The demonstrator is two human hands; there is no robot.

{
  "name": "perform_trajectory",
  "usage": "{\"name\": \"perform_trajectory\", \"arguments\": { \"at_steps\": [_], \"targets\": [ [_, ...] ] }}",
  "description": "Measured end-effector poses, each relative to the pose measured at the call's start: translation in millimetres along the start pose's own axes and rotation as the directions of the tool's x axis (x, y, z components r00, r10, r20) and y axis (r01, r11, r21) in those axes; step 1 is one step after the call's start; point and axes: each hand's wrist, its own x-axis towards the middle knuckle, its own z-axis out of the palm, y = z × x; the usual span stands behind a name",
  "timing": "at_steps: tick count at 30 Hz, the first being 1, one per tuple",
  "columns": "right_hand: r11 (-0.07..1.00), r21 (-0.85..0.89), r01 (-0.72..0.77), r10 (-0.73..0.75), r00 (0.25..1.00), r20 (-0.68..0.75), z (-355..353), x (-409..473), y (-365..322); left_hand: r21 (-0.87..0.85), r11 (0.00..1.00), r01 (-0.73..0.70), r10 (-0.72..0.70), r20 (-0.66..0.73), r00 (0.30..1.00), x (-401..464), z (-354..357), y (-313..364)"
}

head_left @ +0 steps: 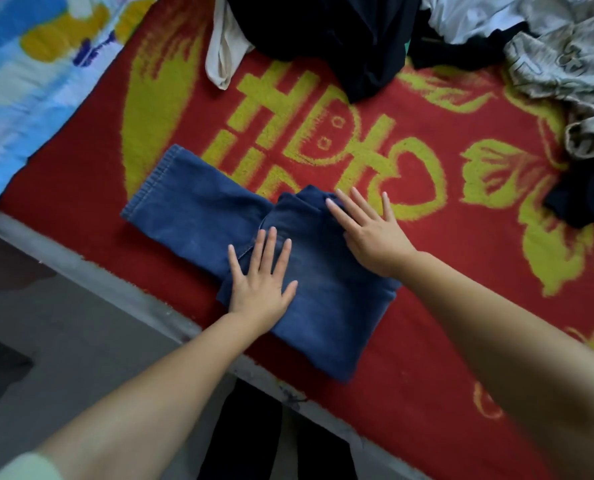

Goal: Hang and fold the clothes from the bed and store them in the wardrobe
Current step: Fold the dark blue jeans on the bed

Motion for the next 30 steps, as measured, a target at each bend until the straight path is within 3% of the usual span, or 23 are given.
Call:
{"name": "perform_trajectory", "arguments": {
  "at_steps": [1,3,5,7,9,12,15,19,23,24,26,28,30],
  "targets": [
    [0.990,-0.064,0.125,-0.128,0.990,-0.052,-6.0,-16.5,3.1,-0.020,1.000,-0.023,0.021,-0.085,0.996,-11.4,-8.0,8.9],
    [0.909,-0.221,0.355,-0.369,0.929,-0.025,0.6,-55.6,10.6,-0.115,0.987,-0.113,0.091,-0.184,0.979,-41.8,-11.3,41.5],
    [0.803,-0.343,0.487,-0.478,0.870,0.116,18.8,-88.7,21.5,-0.231,0.970,-0.078,0.068,-0.050,0.996,-66.6,-7.8,86.0],
    [0.773,-0.401,0.492,-0.445,0.871,0.211,25.6,-93.1,29.9,-0.313,0.935,0.167,-0.100,0.221,0.970,-68.0,-4.2,125.0],
    [0.762,-0.433,0.481,-0.426,0.877,0.223,33.8,-77.8,31.6,-0.255,0.901,0.352,-0.233,0.401,0.886,-49.6,1.4,146.4],
    [0.772,-0.431,0.467,-0.391,0.883,0.258,42.5,-56.4,23.8,-0.134,0.892,0.433,-0.325,0.475,0.818,-31.0,9.8,156.9],
    [0.776,-0.423,0.468,-0.357,0.879,0.316,45.1,-62.3,21.4,-0.191,0.850,0.491,-0.363,0.464,0.808,-38.7,10.9,162.9],
    [0.785,-0.372,0.495,-0.322,0.839,0.439,14.8,-72.2,5.3,-0.412,0.777,0.476,-0.221,0.529,0.819,-59.6,-14.3,144.5],
    [0.777,-0.282,0.563,-0.219,0.662,0.716,-50.2,-73.5,-39.2,-0.605,0.657,0.449,0.026,0.614,0.789,-89.9,-64.5,99.0],
    [0.789,-0.218,0.575,-0.233,0.607,0.759,-70.7,-71.3,-49.2,-0.668,0.607,0.430,0.104,0.604,0.790,-96.2,-79.0,84.9],
    [0.839,-0.027,0.544,-0.323,0.537,0.779,-116.7,-61.4,-68.4,-0.793,0.413,0.448,0.245,0.571,0.784,-103.6,-110.2,52.0],
    [0.872,0.032,0.489,-0.348,0.571,0.744,-161.1,-36.1,-89.1,-0.845,0.209,0.492,0.317,0.535,0.783,-96.8,-138.5,10.3],
    [0.871,-0.022,0.491,-0.348,0.648,0.677,-194.1,9.6,-109.0,-0.865,0.156,0.477,0.258,0.502,0.825,-73.7,-157.9,-41.8]
  ]
}}
